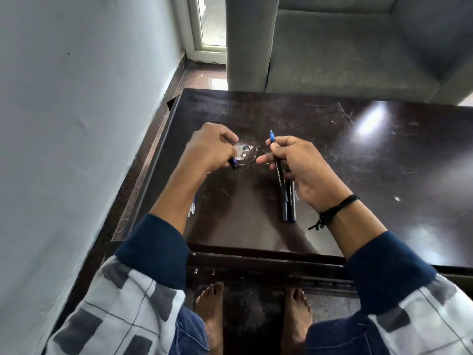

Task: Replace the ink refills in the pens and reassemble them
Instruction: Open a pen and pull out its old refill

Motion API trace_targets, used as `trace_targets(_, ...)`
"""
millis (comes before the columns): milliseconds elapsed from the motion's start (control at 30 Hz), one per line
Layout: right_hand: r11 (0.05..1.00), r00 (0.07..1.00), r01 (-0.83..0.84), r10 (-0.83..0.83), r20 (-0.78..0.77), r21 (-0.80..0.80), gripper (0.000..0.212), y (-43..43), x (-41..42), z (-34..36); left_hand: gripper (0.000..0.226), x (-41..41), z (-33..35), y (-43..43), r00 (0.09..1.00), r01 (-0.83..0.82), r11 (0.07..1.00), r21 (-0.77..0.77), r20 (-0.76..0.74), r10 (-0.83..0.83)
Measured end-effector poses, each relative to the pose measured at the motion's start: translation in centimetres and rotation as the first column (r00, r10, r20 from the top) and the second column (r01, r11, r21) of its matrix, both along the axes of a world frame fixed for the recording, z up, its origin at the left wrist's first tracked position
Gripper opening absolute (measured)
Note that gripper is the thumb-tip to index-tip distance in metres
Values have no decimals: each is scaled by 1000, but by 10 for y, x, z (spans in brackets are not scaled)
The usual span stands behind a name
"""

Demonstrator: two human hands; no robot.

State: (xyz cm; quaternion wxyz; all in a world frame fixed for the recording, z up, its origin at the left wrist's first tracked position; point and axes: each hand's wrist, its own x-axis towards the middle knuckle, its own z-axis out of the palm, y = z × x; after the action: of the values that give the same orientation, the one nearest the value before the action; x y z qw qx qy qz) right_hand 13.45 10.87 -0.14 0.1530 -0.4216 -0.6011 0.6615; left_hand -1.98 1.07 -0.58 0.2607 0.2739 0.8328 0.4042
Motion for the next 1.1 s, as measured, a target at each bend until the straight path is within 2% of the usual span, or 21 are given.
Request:
trace_targets(100,999,999,31,-32,-24,-21,16,1,0,0,33,10,-6,7,967,114,962,-247,-193,-164)
trace_targets(167,997,997,48,-51,-53,-56,13,0,0,-1,41,14,-7,8,930,151,917,-368,-261,-258)
trace_targets(267,991,993,76,-85,-85,-108,5,-1,-1,-1,50,14,-10,7,895,176,868,-464,-292,-337)
trace_targets(367,986,990,82,-97,-98,-145,6,-2,-1,-2,50,15,-10,7,887,196,841,-505,-275,-371)
trace_targets(433,983,989,87,-106,-106,-164,6,-3,-1,-1,41,16,-5,7,893,202,874,-443,-282,-350)
trace_targets(500,978,985,96,-120,-123,-184,6,-3,-1,-1,29,17,-1,6,929,207,939,-276,-244,-277)
trace_targets(567,976,981,112,-139,-138,-187,2,-3,-1,-1,31,20,4,4,970,225,972,-70,-78,-231)
trace_targets(633,977,978,123,-149,-147,-172,5,-3,-1,-1,28,25,9,2,962,251,967,40,99,-253)
trace_targets(867,985,975,111,-133,-176,-130,12,-4,-2,0,16,33,14,1,951,210,972,108,207,-229)
trace_targets(1100,985,968,158,-169,-187,-71,20,-3,-3,-4,8,36,16,0,937,278,958,71,199,-287)
